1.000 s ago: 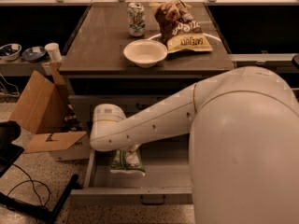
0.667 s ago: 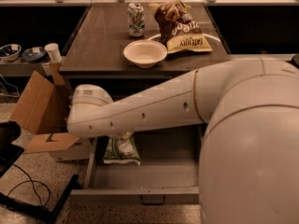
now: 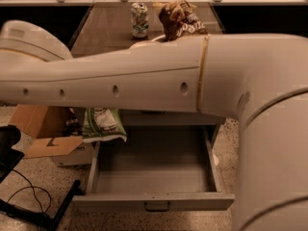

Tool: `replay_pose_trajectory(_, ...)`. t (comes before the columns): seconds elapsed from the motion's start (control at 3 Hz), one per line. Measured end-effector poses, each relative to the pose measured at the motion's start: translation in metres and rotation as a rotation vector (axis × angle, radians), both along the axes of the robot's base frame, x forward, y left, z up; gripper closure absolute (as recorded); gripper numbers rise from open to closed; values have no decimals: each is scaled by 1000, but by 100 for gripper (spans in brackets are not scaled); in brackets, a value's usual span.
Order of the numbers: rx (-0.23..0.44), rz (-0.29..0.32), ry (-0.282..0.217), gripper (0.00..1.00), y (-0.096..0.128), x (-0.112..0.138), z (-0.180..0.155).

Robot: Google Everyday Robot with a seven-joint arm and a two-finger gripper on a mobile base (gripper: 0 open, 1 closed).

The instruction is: Pick green jalapeno chip bag from middle drawer and place on counter

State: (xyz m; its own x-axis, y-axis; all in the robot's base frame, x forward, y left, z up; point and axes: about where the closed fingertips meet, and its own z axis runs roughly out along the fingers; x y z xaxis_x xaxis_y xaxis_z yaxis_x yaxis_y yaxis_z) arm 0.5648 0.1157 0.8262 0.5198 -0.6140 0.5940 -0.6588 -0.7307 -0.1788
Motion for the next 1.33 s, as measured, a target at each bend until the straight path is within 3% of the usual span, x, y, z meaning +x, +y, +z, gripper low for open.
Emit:
replay_pose_trajectory(0.33,60,-9,-36,100,5,12,59)
replay_pose_trajectory(0.67,181,26,-108,100,19,48,123)
replay_pose_trajectory(1.0,181,26,-108,100,19,48,124)
replay_pose_trajectory(1.33,162,71,-115,100,21,65,131)
